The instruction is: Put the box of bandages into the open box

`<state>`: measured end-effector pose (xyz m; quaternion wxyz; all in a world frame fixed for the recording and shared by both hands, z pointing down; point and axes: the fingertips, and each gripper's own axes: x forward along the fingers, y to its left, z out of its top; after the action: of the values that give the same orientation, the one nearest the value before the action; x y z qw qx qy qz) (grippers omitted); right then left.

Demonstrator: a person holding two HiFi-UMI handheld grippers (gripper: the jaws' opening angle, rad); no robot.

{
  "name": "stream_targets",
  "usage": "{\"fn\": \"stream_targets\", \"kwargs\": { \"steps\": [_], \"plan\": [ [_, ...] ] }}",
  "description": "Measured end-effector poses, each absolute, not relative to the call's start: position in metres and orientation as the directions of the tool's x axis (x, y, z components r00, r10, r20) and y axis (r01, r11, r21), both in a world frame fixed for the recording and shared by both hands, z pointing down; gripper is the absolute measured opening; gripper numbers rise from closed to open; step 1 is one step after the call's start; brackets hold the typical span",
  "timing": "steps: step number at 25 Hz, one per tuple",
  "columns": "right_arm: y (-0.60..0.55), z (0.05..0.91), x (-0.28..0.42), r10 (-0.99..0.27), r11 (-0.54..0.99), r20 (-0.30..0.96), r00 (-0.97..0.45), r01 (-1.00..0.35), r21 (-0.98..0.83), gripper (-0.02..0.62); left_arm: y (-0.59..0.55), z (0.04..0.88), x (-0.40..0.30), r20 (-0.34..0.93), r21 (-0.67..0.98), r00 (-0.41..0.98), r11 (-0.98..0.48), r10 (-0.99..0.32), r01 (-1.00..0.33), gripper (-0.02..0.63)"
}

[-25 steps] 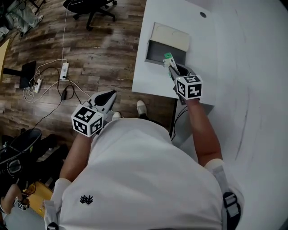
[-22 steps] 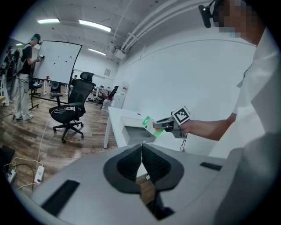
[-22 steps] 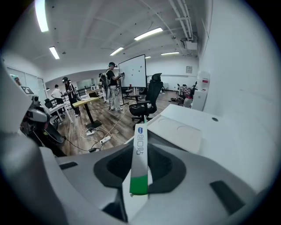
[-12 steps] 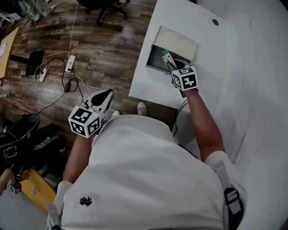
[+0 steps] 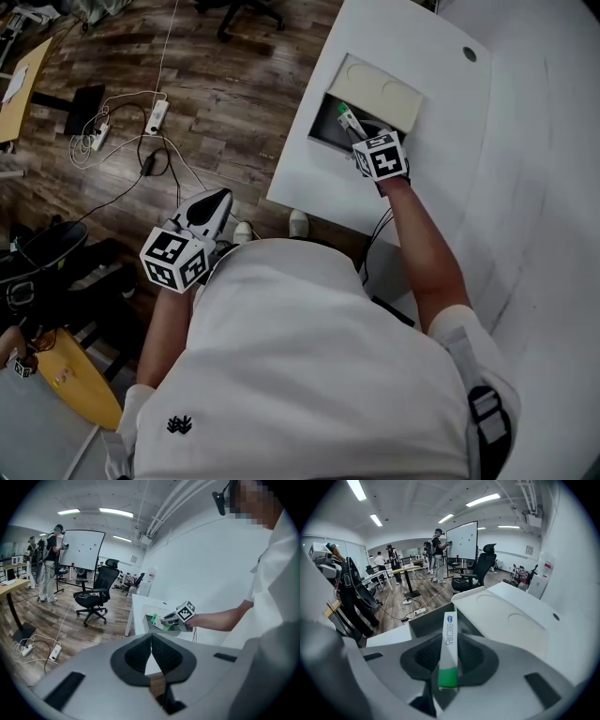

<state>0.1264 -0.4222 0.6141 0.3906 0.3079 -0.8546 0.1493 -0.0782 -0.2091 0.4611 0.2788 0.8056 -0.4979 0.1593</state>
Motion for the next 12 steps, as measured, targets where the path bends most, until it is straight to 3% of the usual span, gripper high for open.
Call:
{"fn": "stream_targets", "kwargs": {
  "steps": [12],
  "plan": [
    [-0.427,0.638,0.120,-0.390,0.796,0.773,-0.500,-0.605,0.011,0.097,-0.210,0.463,-0.077,0.546,0.277,0.406,-0.299,-0.733,-0.913,0.008]
  ]
}}
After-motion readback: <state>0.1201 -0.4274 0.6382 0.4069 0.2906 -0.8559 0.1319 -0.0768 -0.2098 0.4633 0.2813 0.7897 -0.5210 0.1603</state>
